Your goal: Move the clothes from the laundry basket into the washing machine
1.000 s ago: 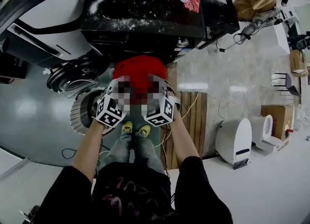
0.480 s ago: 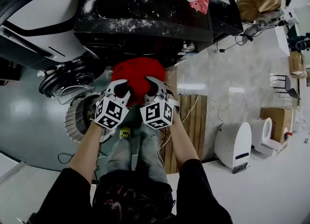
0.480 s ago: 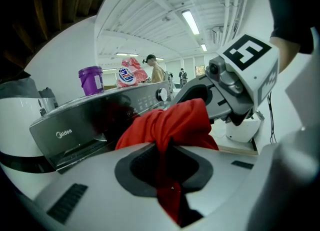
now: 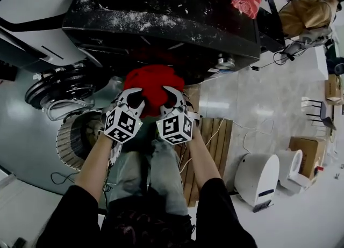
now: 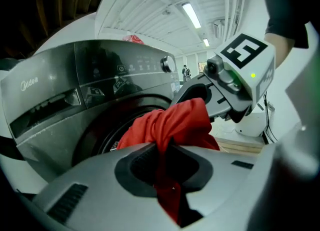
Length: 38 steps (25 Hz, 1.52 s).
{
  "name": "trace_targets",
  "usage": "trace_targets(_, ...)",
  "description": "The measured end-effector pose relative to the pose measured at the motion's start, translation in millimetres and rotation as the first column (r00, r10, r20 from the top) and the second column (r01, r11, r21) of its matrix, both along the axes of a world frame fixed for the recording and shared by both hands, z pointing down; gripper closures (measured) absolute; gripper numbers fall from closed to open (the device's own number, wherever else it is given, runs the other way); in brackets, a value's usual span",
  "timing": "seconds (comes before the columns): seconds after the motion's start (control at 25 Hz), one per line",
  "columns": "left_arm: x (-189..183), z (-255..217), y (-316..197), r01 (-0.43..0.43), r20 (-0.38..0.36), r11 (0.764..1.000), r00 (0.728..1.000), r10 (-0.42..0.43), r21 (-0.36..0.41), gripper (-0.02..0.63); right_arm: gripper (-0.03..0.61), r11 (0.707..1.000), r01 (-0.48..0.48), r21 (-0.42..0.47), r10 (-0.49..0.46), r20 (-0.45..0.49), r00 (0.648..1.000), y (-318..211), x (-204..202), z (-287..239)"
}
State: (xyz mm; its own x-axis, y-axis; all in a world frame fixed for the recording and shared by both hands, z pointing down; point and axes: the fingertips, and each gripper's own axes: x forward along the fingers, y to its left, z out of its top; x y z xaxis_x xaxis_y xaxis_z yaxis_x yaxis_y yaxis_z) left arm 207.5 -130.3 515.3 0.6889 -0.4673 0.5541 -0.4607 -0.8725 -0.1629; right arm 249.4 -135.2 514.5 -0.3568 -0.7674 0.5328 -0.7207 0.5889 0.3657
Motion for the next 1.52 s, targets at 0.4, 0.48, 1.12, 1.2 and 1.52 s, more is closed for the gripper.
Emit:
trace_targets(0.4,11.2,90.0,-60.5,0.021,-0.008,0.994,1.0,-0.02,0.108,0.554,0.531,0.996,0.039,0.083,-0.039,-0.004,0.999,-60.9,11.1,89.0)
trace_targets(0.48,13.4,103.5,-70.6,0.02,-0.004,0.99,1.0,-0.019,0.14,0.554,0.531,0.993,0.045,0.11,-0.042,-0.024,0.999,-70.8,13.1,102.4)
trace_targets(1.12,30.2,165.6,-143.8,-0.029,0.051,0.953,0.999,0.014,0.303,0.554,0.531,0.972,0.068,0.225,-0.023,-0.195,0.981,-140.9,26.9,162.2)
trace_targets(1.2,33.3,169.3,-151.9,-0.042,0.062,0.949,0.998,0.024,0.313,0.554,0.531,0.971,0.063,0.23,-0.011,-0.219,0.976,-148.5,29.6,166.1)
trace_targets(1.52,37.3,185.3,-184.2,-0.049,0.12,0.932,0.993,0.006,0.36,0.554,0.531,0.966,0.09,0.24,-0.003,-0.339,0.941,-177.9,32.6,181.9)
